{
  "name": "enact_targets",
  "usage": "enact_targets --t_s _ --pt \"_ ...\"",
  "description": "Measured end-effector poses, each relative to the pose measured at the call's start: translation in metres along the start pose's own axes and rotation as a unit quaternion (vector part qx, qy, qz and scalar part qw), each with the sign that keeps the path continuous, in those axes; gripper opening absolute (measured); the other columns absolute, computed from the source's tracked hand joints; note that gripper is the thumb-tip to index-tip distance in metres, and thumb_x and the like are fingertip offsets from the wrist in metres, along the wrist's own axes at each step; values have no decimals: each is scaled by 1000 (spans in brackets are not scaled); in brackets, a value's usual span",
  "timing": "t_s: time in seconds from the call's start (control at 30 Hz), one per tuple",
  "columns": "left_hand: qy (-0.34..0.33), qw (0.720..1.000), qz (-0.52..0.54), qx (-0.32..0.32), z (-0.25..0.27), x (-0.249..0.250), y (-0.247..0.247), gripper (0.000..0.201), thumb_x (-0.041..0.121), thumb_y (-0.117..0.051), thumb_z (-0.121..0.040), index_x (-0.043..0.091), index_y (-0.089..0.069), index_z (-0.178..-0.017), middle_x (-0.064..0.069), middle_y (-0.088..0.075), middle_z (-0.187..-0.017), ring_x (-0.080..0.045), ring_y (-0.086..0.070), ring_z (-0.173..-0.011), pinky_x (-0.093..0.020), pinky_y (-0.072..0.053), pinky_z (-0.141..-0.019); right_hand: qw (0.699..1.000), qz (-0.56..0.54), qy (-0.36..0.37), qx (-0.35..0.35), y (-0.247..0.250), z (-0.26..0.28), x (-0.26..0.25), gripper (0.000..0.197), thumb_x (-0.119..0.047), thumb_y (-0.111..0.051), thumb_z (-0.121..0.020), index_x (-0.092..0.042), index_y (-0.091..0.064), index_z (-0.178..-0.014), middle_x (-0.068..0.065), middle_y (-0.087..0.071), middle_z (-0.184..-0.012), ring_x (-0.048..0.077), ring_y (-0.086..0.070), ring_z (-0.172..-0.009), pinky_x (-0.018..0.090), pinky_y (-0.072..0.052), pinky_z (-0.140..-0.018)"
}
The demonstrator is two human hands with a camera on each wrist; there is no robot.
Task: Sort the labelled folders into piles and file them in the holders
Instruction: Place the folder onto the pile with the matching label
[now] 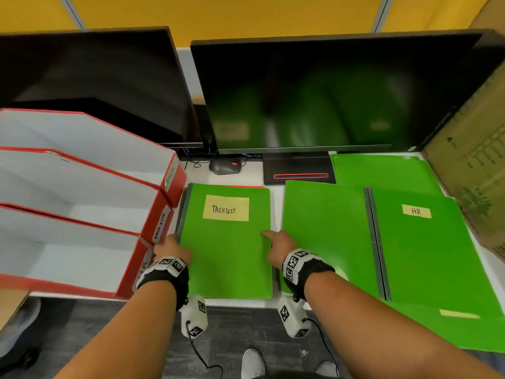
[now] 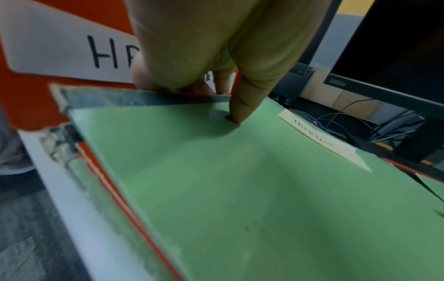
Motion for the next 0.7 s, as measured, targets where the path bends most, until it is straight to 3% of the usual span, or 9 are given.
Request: enact_targets --t_s 0.23,0.33,0.4,0.53,0.7 --pt "18 999 -30 4 -4 2 -5 59 7 -51 -83 21 -39 -139 -21 -39 -135 -44 -43 -122 -50 -39 -105 1000 8 1 -18 -4 -4 2 67 5 -50 -83 -18 -36 -145 16 -31 -138 29 -48 -121 21 -39 -100" --pt "9 999 -39 21 6 16 -6 63 4 -52 -83 24 -36 -141 -18 -31 -142 -42 -35 -127 -51 -33 -107 1000 -1 -8 7 3 -5 6 63 3 -52 -83 -15 -40 -143 15 -30 -141 26 -46 -126 18 -31 -106" --pt "-13 999 -45 24 14 30 -8 64 4 -53 -82 25 -36 -141 -16 -30 -143 -39 -34 -128 -49 -33 -106 999 -14 -21 30 10 -4 12 55 -1 -52 -86 -14 -45 -139 14 -32 -141 26 -47 -125 19 -32 -106" --pt "-76 996 -37 14 26 61 -19 55 6 -54 -82 24 -49 -133 -15 -38 -138 -39 -40 -124 -48 -40 -103 997 -19 -32 68 30 4 28 46 -6 -50 -89 -15 -51 -134 13 -35 -141 29 -52 -121 25 -38 -103" --pt "-168 984 31 -60 51 109 -49 45 3 -55 -85 17 -55 -128 -13 -52 -133 -32 -61 -105 -36 -54 -86 993 -23 -66 95 61 19 69 43 -7 -54 -88 -20 -55 -129 12 -41 -137 30 -55 -116 31 -47 -100"
Point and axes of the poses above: each hand's wrist, its own z-axis away from the middle knuckle, its own y-axis out of the back of the hand, x = y × z, the point moved 5 cm from there along -z, towards the middle knuckle
